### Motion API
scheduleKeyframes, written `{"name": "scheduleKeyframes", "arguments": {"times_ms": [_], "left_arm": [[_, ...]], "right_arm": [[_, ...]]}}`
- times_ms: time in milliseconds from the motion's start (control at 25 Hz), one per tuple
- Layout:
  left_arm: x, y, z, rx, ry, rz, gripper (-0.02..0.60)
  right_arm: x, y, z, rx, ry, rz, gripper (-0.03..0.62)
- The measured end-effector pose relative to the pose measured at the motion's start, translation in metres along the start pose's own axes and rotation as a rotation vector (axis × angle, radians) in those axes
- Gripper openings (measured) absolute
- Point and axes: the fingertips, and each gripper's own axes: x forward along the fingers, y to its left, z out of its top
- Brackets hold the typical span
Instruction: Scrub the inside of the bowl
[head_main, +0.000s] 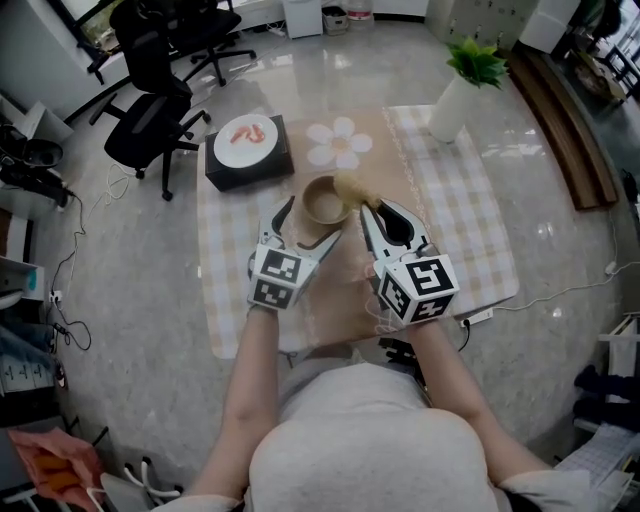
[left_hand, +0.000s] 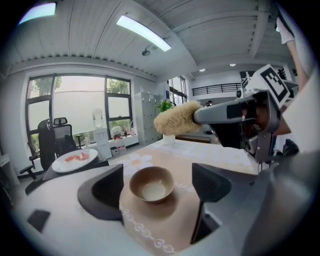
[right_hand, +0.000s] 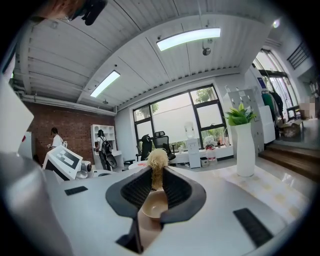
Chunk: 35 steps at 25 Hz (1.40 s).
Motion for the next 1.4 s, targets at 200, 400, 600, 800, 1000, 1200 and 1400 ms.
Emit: {"name": "scheduleKeyframes", "arguments": {"times_ms": [200, 400, 600, 800, 1000, 1200, 1400], "left_arm": [[0.024, -0.001, -0.025, 0.040, 0.120, -0.098, 0.430], [0.044, 0.001, -0.042, 0.036, 0.192, -0.156, 0.430], [0.057, 0.008, -0.051, 0.029, 0.214, -0.160, 0.430], [0.067, 0.010, -0.058, 0.033, 0.246, -0.178, 0.430], [0.070, 0.008, -0.064, 0.035, 0.272, -0.218, 0.431], [0.071, 0.007, -0.063, 0.030, 0.278, -0.241, 0.430], [0.072, 0.005, -0.064, 0.053, 0.288, -0.251, 0.430]], "right_arm": [[0.018, -0.009, -0.011, 0.001, 0.042, 0.008, 0.060], [0.031, -0.017, -0.020, 0.007, 0.073, 0.007, 0.060], [0.042, -0.025, -0.026, 0.010, 0.093, 0.006, 0.060], [0.051, -0.030, -0.031, 0.005, 0.114, 0.007, 0.060], [0.060, -0.025, -0.033, -0.021, 0.135, 0.040, 0.060], [0.070, -0.019, -0.035, -0.079, 0.173, 0.094, 0.060], [0.076, -0.020, -0.036, -0.137, 0.207, 0.131, 0.064]]}}
